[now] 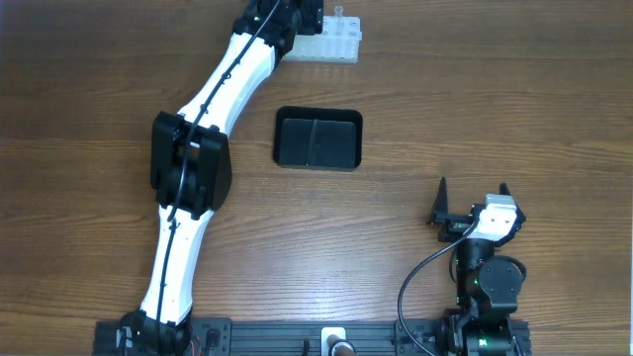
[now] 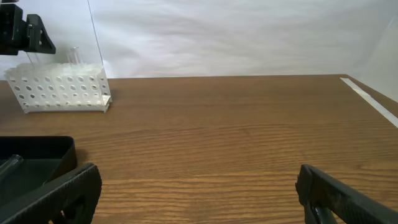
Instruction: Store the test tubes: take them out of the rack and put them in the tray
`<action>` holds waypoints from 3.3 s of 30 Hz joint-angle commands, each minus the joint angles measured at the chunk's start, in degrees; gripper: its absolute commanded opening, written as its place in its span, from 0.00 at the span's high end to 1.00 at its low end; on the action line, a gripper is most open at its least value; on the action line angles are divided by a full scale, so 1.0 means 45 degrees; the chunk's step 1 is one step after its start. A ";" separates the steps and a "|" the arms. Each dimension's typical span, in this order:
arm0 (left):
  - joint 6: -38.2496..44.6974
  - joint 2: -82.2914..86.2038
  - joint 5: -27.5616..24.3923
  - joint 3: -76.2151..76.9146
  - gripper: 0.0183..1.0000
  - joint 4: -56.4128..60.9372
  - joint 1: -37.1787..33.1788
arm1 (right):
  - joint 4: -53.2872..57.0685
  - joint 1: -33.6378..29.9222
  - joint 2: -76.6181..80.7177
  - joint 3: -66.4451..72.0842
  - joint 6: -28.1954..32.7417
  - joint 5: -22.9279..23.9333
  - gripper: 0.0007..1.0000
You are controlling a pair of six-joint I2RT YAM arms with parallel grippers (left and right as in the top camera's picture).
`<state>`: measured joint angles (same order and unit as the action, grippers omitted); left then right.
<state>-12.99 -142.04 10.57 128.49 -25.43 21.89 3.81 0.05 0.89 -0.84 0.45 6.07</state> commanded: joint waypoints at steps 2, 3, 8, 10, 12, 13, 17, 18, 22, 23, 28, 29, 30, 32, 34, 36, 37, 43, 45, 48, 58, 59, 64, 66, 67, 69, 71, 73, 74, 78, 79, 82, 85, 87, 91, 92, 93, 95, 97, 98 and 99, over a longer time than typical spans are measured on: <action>0.0185 -0.0204 -0.0199 0.0165 0.22 0.0087 -0.0024 | 0.0005 0.0087 -0.0136 0.0117 -0.0005 -0.0107 0.01; 0.0185 -0.0204 -0.0248 0.0165 0.22 0.0092 -0.0024 | 0.0005 0.0087 -0.0136 0.0117 0.0000 -0.0102 0.01; 0.0180 -0.0219 -0.0291 0.0165 0.28 0.0097 -0.0019 | 0.0005 0.0092 -0.0136 0.0117 0.0000 -0.0102 0.01; 0.0180 -0.0223 -0.0291 0.0165 0.37 0.0092 -0.0019 | 0.0005 0.0087 -0.0136 0.0117 -0.0005 -0.0102 0.01; 0.0180 -0.0223 -0.0340 0.0165 0.44 0.0092 -0.0019 | 0.0005 0.0087 -0.0136 0.0117 0.0000 -0.0102 0.01; 0.0185 -0.0223 -0.0389 0.0165 0.47 0.0092 -0.0019 | 0.0005 0.0087 -0.0136 0.0117 -0.0005 -0.0102 0.01; 0.0180 -0.0223 -0.0393 0.0165 0.56 0.0087 -0.0010 | 0.0005 0.0087 -0.0136 0.0117 0.0000 -0.0102 0.01; 0.0180 -0.0228 -0.0393 0.0165 0.58 0.0087 -0.0010 | 0.0005 0.0087 -0.0136 0.0117 0.0000 -0.0102 0.01; 0.0180 -0.0223 -0.0466 0.0165 0.70 0.0087 -0.0010 | 0.0005 0.0087 -0.0136 0.0117 -0.0005 -0.0102 0.01; 0.0180 -0.0223 -0.0476 0.0165 0.75 0.0087 -0.0010 | 0.0005 0.0087 -0.0136 0.0117 -0.0005 -0.0102 0.01; 0.0180 -0.0228 -0.0481 0.0165 0.81 0.0087 0.0000 | 0.0005 0.0087 -0.0136 0.0117 0.0000 -0.0102 0.01; 0.0180 -0.0223 -0.0476 0.0165 0.82 0.0087 0.0005 | 0.0005 0.0087 -0.0136 0.0117 0.0000 -0.0102 0.01; 0.0180 -0.0228 -0.0481 0.0165 0.82 0.0087 0.0005 | 0.0005 0.0092 -0.0136 0.0117 -0.0005 -0.0102 0.01; 0.0180 -0.0223 -0.0481 0.0165 0.85 0.0087 0.0005 | 0.0005 0.0087 -0.0136 0.0117 -0.0005 -0.0102 0.01; 0.0180 -0.0223 -0.0481 0.0165 0.89 0.0087 0.0005 | 0.0005 0.0087 -0.0136 0.0117 0.0000 -0.0102 0.01; 0.0180 -0.0223 -0.0481 0.0165 0.90 0.0087 0.0005 | 0.0005 0.0087 -0.0136 0.0117 -0.0005 -0.0102 0.01; 0.0180 -0.0223 -0.0481 0.0165 0.90 0.0087 0.0005 | 0.0005 0.0092 -0.0136 0.0117 0.0000 -0.0102 0.01; 0.0175 -0.0223 -0.0486 0.0165 0.97 0.0087 0.0019 | 0.0005 0.0087 -0.0136 0.0117 -0.0005 -0.0102 0.01; 0.0180 -0.0223 -0.0486 0.0165 0.98 0.0092 0.0029 | 0.0005 0.0092 -0.0136 0.0117 -0.0005 -0.0102 0.01; 0.0175 -0.0223 -0.0481 0.0165 0.98 0.0092 0.0049 | 0.0005 0.0087 -0.0136 0.0117 -0.0005 -0.0107 0.01; 0.0180 -0.0223 -0.0476 0.0379 0.98 -0.0034 0.0053 | 0.0005 0.0087 -0.0136 0.0117 0.0000 -0.0107 0.01; 0.0180 -0.0223 -0.0481 0.0403 0.98 -0.0107 0.0053 | 0.0005 0.0092 -0.0136 0.0117 -0.0005 -0.0102 0.01; 0.0180 -0.0199 -0.0471 0.0733 0.98 -0.0656 0.0053 | 0.0005 0.0092 -0.0136 0.0117 0.0000 -0.0102 0.01; 0.0180 -0.0170 -0.0476 0.0797 0.98 -0.0782 0.0053 | 0.0005 0.0087 -0.0136 0.0117 -0.0005 -0.0102 0.01; 0.0180 -0.0126 -0.0476 0.0801 0.98 -0.0806 0.0053 | 0.0005 0.0092 -0.0136 0.0117 0.0000 -0.0102 0.01; 0.0180 -0.0049 -0.0476 0.0801 0.98 -0.0826 0.0063 | 0.0005 0.0092 -0.0136 0.0117 -0.0005 -0.0102 0.01; 0.0185 0.0058 -0.0466 0.0801 0.98 -0.0826 0.0078 | 0.0005 0.0092 -0.0136 0.0117 0.0000 -0.0102 0.01; 0.0185 0.0160 -0.0471 0.0801 0.98 -0.0826 0.0087 | 0.0005 0.0087 -0.0136 0.0117 -0.0005 -0.0102 0.01; 0.0185 0.0214 -0.0471 0.0801 0.98 -0.0826 0.0087 | 0.0005 0.0087 -0.0136 0.0117 0.0000 -0.0102 0.01; 0.0185 0.0466 -0.0471 0.0801 0.98 -0.0826 0.0087 | 0.0005 0.0087 -0.0136 0.0117 0.0000 -0.0102 0.01; 0.0185 0.0549 -0.0471 0.0801 0.98 -0.0821 0.0087 | 0.0005 0.0092 -0.0136 0.0117 0.0000 -0.0102 0.01; 0.0189 0.0719 -0.0471 0.0801 0.98 -0.0816 0.0087 | 0.0005 0.0087 -0.0136 0.0117 0.0000 -0.0102 0.01; 0.0189 0.0894 -0.0471 0.0811 0.98 -0.0801 0.0087 | 0.0005 0.0087 -0.0136 0.0117 0.0000 -0.0102 0.01; 0.0185 0.1039 -0.0471 0.0811 0.98 -0.0772 0.0087 | 0.0005 0.0087 -0.0136 0.0117 0.0000 -0.0102 0.01; 0.0194 0.1336 -0.0466 0.0811 0.98 -0.0767 0.0087 | 0.0005 0.0087 -0.0136 0.0117 0.0000 -0.0102 0.01; 0.0199 0.1433 -0.0466 0.0811 0.98 -0.0767 0.0087 | 0.0005 0.0087 -0.0136 0.0117 -0.0005 -0.0102 0.01; 0.0199 0.1496 -0.0466 0.0811 0.98 -0.0767 0.0087 | 0.0005 0.0092 -0.0136 0.0117 -0.0005 -0.0102 0.01; 0.0243 0.1647 -0.0466 0.0811 0.98 -0.0763 0.0087 | 0.0005 0.0087 -0.0136 0.0117 0.0000 -0.0102 0.01; 0.0296 0.1841 -0.0466 0.0811 0.98 -0.0743 0.0087 | 0.0005 0.0087 -0.0136 0.0117 0.0000 -0.0102 0.01; 0.0364 0.1928 -0.0471 0.0811 0.98 -0.0719 0.0087 | 0.0005 0.0087 -0.0136 0.0117 -0.0005 -0.0107 0.01; 0.0500 0.2040 -0.0471 0.0811 0.98 -0.0675 0.0087 | 0.0005 0.0087 -0.0136 0.0117 0.0000 -0.0102 0.01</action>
<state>-12.43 -136.92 8.84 130.74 -29.06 22.11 3.84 0.05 0.89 -0.84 0.43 6.07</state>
